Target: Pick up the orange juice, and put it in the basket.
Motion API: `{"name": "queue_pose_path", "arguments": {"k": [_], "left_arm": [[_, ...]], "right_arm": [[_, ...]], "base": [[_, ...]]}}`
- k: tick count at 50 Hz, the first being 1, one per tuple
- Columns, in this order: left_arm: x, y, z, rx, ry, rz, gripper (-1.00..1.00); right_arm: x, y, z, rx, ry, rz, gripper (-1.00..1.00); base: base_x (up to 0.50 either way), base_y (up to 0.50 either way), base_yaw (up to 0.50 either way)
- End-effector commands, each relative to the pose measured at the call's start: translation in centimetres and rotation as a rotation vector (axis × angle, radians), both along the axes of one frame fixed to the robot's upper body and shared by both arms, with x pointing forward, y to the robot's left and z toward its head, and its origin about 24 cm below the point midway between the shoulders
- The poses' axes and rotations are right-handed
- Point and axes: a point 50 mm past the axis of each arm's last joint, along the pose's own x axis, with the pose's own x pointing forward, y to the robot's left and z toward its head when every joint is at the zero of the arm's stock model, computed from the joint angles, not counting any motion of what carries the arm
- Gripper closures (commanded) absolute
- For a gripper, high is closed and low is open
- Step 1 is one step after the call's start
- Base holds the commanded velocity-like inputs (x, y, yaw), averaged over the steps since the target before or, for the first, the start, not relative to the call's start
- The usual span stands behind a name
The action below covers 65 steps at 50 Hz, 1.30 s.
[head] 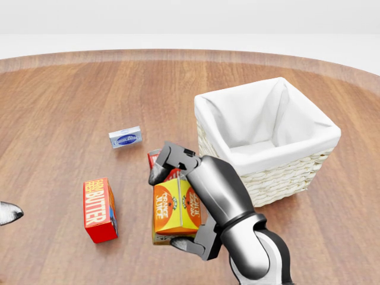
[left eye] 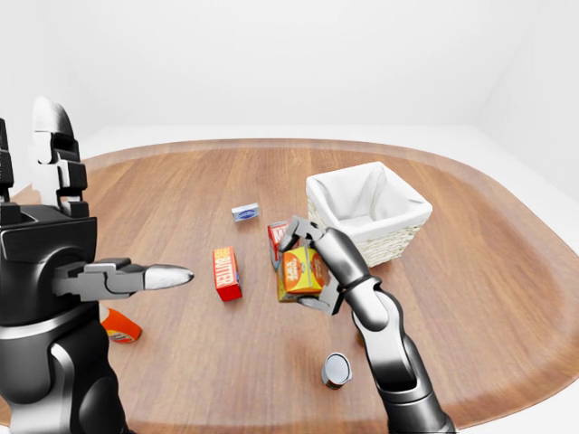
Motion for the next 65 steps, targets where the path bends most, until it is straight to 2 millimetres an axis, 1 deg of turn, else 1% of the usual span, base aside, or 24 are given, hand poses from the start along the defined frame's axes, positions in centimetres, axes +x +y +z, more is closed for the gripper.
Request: {"name": "queue_pose_path", "arguments": {"k": [1, 2, 3, 4, 7, 9, 11, 14, 18, 19, 25, 26, 27, 30, 31, 38, 42, 45, 52, 55, 57, 58, 61, 65], "left_arm": [[-0.4, 0.0, 0.4, -0.001, -0.023, 0.000, -1.00], [-0.4, 0.0, 0.4, -0.001, -0.023, 0.000, -1.00], [-0.4, 0.0, 0.5, -0.002, -0.029, 0.000, -1.00], [-0.4, 0.0, 0.5, -0.002, -0.029, -0.001, -1.00], [-0.4, 0.0, 0.5, -0.002, -0.028, -0.002, -1.00], [-0.4, 0.0, 0.5, -0.003, -0.029, -0.002, -1.00], [-0.3, 0.0, 0.5, -0.003, -0.027, -0.002, -1.00], [-0.2, 0.0, 0.4, -0.003, -0.023, -0.003, -1.00], [-0.2, 0.0, 0.4, -0.003, -0.022, -0.004, -1.00], [-0.2, 0.0, 0.4, -0.003, -0.021, -0.004, -1.00], [0.0, 0.0, 0.2, -0.003, -0.009, -0.004, -1.00], [0.0, 0.0, 0.2, -0.003, -0.009, -0.004, -1.00], [0.1, 0.0, 0.2, -0.002, -0.007, -0.004, -1.00], [0.1, 0.0, 0.2, -0.002, -0.007, -0.004, -1.00], [0.3, -0.1, 0.0, 0.000, 0.006, -0.007, -1.00], [0.7, -0.1, -0.4, 0.002, 0.029, -0.006, -1.00], [1.0, -0.1, -0.6, 0.001, 0.043, -0.007, -1.00], [0.8, -0.1, -0.5, 0.002, 0.035, -0.006, -1.00], [0.5, -0.1, -0.3, 0.002, 0.021, -0.006, -1.00], [0.4, -0.1, -0.3, 0.002, 0.018, -0.005, -1.00], [0.3, -0.1, -0.2, 0.001, 0.012, -0.005, -1.00], [0.3, -0.1, -0.2, 0.001, 0.012, -0.005, -1.00], [0.3, 0.0, -0.2, 0.001, 0.012, -0.005, -1.00], [0.3, 0.0, -0.1, 0.000, 0.011, -0.005, -1.00]], "right_arm": [[0.0, 0.0, 4.7, 0.057, -0.149, 0.066, 1.00], [0.0, 0.0, 4.7, 0.057, -0.150, 0.066, 1.00], [0.3, 0.1, 7.2, 0.041, -0.231, 0.101, 1.00], [0.3, 0.2, 7.8, 0.037, -0.249, 0.109, 1.00], [0.4, 0.3, 8.5, 0.033, -0.274, 0.118, 1.00], [0.4, 0.3, 9.9, 0.034, -0.323, 0.127, 1.00], [0.4, 0.3, 10.2, 0.033, -0.338, 0.130, 1.00], [0.4, 0.3, 12.1, 0.037, -0.405, 0.141, 1.00], [0.4, 0.4, 13.3, 0.042, -0.452, 0.150, 1.00], [0.3, 0.5, 14.0, 0.041, -0.480, 0.155, 1.00], [0.2, 0.4, 15.8, 0.040, -0.544, 0.164, 1.00], [0.2, 0.4, 15.8, 0.041, -0.545, 0.165, 1.00], [0.2, 0.3, 16.5, 0.044, -0.568, 0.166, 1.00], [0.2, 0.3, 16.6, 0.045, -0.572, 0.169, 1.00], [0.3, 0.1, 17.4, 0.043, -0.598, 0.161, 1.00], [0.6, -0.2, 19.2, 0.055, -0.652, 0.160, 1.00], [0.9, -0.4, 20.7, 0.071, -0.690, 0.155, 1.00], [2.1, -0.9, 22.0, 0.103, -0.695, 0.132, 1.00], [4.4, -1.7, 23.7, 0.157, -0.663, 0.097, 1.00], [5.4, -2.0, 24.1, 0.169, -0.639, 0.076, 1.00], [6.5, -2.4, 24.3, 0.185, -0.607, 0.050, 1.00], [6.6, -2.4, 24.3, 0.186, -0.605, 0.048, 1.00], [8.2, -3.1, 24.5, 0.202, -0.553, 0.005, 1.00], [9.7, -3.8, 24.7, 0.223, -0.502, -0.039, 1.00]], "base": [[0.00, 0.00, 0.00], [0.00, 0.00, 0.00], [0.00, 0.00, 0.00], [0.00, 0.00, 0.00], [0.00, 0.00, 0.00], [0.00, 0.00, 0.00], [0.00, 0.00, 0.00], [0.00, 0.00, 0.00], [0.00, 0.00, 0.00], [0.00, 0.00, 0.00], [0.00, 0.00, 0.00], [0.00, 0.00, 0.00], [0.00, 0.00, 0.00], [0.00, 0.00, 0.00], [0.00, 0.00, 0.00], [0.00, 0.00, 0.00], [0.00, 0.00, 0.00], [0.00, 0.00, 0.00], [0.00, 0.00, 0.00], [0.00, 0.00, 0.00], [0.00, 0.00, 0.00], [0.00, 0.00, 0.00], [0.00, 0.00, 0.00], [0.00, 0.00, 0.00]]}}
